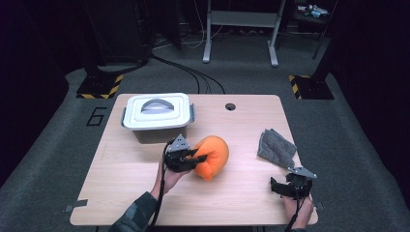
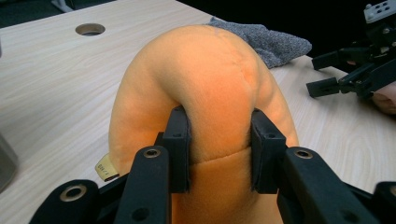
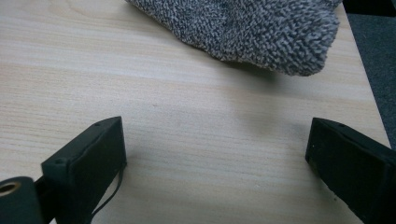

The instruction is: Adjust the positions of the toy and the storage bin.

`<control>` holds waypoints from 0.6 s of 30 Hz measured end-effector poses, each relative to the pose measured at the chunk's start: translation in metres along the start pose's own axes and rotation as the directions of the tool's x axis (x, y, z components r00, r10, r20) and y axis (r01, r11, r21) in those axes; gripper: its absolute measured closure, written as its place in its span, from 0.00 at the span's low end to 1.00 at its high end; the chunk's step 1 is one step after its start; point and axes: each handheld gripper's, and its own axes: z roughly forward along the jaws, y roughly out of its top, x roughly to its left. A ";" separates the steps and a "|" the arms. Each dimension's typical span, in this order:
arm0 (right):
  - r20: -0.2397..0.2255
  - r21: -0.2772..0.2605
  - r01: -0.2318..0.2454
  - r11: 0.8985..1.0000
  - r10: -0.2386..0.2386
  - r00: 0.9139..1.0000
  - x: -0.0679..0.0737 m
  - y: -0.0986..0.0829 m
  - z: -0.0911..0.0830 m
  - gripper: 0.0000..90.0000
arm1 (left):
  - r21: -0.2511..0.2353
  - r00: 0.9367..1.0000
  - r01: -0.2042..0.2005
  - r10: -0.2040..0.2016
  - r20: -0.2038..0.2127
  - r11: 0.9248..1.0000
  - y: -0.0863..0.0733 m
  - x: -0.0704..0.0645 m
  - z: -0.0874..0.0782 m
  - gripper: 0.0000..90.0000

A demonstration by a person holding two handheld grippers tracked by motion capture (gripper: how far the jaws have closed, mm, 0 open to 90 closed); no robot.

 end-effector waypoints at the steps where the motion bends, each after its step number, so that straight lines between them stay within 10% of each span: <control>1: 0.000 0.000 0.000 1.000 0.000 1.000 0.000 0.000 0.000 0.05 | -0.006 1.000 0.004 -0.004 0.001 1.000 -0.001 0.000 -0.002 0.73; 18: 0.002 0.002 -0.005 1.000 0.005 1.000 0.000 0.000 0.000 0.05 | -0.023 1.000 -0.007 0.007 -0.011 1.000 -0.021 0.007 -0.041 0.73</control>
